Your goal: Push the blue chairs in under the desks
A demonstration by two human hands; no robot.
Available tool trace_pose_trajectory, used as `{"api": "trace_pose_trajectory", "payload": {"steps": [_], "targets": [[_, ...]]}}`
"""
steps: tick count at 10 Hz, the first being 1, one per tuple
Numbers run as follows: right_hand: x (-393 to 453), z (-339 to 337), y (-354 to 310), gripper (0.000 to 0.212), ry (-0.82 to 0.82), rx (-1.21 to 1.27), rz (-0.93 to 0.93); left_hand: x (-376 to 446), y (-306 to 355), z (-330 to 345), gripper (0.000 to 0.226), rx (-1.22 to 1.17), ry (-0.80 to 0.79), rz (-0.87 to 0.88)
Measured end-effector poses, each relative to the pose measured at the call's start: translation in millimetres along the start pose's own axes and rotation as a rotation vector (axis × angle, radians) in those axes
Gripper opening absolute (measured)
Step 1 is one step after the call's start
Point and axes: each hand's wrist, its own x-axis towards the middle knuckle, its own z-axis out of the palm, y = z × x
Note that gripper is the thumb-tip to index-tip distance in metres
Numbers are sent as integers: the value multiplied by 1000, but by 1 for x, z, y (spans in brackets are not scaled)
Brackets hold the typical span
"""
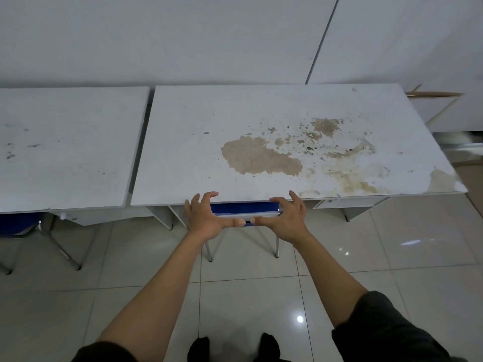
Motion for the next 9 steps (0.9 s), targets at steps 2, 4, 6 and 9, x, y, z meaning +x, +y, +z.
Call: {"api": "trace_pose_trajectory", "payload": {"steps": [2,4,6,9], "targets": [[20,-1,-7,93,-16,-7,31,19,12,-7,126,29,-46,-78],[21,-2,-8,94,-18,-31,36,18,12,-7,127,27,-31,-71],[18,-6,-11,97,-50,-69,47,19,9,-7,130,91,-70,-66],[-8,-23,-56,123,-217,-436,4,-19,37,-23,106,506,-285,45]]}}
